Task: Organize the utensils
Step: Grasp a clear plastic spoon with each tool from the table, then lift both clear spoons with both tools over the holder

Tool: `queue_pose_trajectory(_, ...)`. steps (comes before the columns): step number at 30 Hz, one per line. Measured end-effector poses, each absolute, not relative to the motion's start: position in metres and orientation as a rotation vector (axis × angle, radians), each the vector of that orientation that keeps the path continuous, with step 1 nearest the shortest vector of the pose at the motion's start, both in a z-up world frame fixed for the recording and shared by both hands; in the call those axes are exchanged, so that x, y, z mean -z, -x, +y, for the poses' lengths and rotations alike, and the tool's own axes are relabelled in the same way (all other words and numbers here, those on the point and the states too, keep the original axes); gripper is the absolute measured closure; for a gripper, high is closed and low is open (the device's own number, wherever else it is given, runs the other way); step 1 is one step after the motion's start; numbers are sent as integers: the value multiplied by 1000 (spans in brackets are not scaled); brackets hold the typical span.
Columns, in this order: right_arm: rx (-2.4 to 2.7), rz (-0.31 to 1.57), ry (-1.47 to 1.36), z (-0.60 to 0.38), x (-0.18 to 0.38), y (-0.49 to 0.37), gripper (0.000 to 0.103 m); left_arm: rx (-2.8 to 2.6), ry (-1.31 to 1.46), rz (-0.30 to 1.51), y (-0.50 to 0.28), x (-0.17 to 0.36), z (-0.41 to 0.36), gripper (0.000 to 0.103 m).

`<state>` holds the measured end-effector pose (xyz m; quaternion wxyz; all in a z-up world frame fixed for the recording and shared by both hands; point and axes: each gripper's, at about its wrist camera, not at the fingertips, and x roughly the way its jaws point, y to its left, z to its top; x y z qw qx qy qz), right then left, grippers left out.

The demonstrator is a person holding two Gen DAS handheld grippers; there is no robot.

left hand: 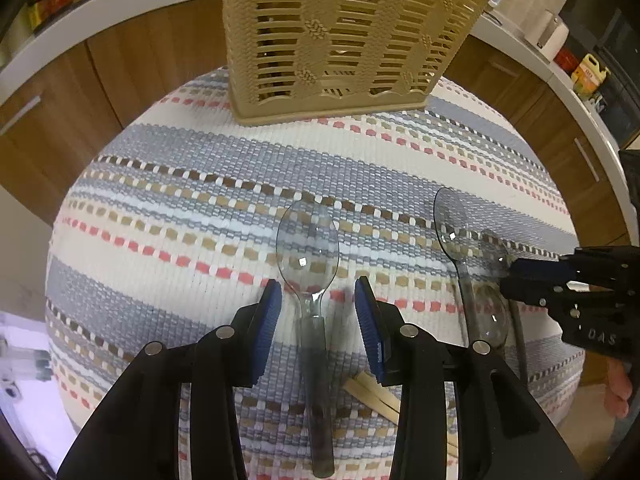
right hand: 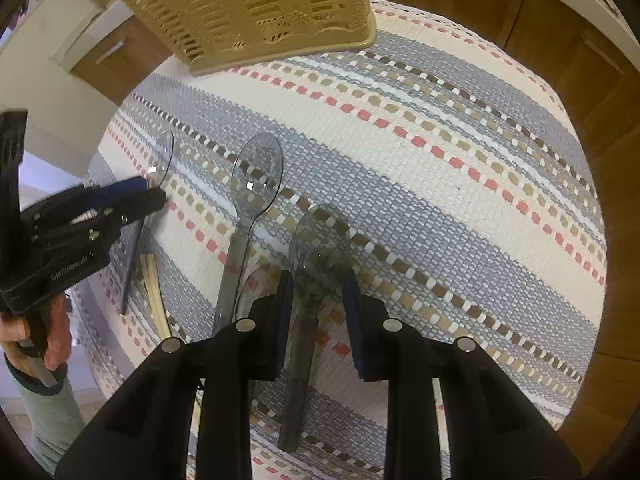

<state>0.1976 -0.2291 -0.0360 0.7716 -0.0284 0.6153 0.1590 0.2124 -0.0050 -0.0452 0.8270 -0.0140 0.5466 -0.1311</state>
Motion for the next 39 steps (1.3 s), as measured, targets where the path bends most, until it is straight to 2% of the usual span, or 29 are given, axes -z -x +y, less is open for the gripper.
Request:
queue_pose_trajectory(6, -282, 1314, 156, -214, 39, -182, 80, 246, -29, 1148, -214, 48, -22, 64)
queue_pose_trajectory(8, -265, 1294, 202, -206, 39, -179, 86, 229, -61, 1144, -214, 49, -30, 64)
queue_pose_trajectory(10, -261, 1278, 217, -203, 39, -179, 89, 201, -107, 1134, -214, 49, -38, 71)
queue_pose_trajectory(11, -273, 1277, 223, -201, 39, -179, 92, 183, -137, 1124, -215, 50, -41, 80)
queue_pose_trajectory(14, -290, 1269, 212, -202, 37, -183, 93, 172, -139, 1114, -218, 50, -45, 93)
queue_pose_trajectory(19, -316, 1232, 168, -213, 34, -191, 93, 245, 24, 1077, -221, 47, -24, 93)
queue_pose_trajectory(26, -350, 1130, 98, -234, 13, -202, 93, 290, 200, 902, -219, 20, 2, 93)
queue_pose_trajectory(39, -400, 776, 104, -243, -92, -188, 93, 290, 221, 598, -192, -77, 26, 93)
